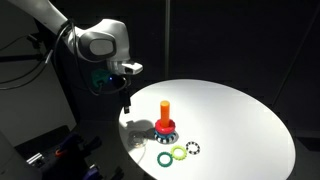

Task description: Put the clear ring on the stack

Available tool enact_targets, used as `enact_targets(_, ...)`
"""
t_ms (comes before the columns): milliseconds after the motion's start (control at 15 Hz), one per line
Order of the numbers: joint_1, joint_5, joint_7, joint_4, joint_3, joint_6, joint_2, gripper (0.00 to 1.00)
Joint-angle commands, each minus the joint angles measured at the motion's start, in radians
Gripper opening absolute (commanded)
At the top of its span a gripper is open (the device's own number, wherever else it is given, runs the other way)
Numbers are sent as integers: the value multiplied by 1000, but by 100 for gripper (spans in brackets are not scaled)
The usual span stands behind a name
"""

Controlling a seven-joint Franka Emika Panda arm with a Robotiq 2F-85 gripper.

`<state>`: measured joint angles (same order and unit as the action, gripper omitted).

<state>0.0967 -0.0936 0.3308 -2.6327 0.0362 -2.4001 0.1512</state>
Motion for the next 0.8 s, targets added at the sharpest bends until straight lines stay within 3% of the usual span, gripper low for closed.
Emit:
enact_targets(0, 11, -67, 33, 23, -23, -40, -59, 100)
enact_targets(733, -3, -56, 10, 18, -45, -40, -77, 100)
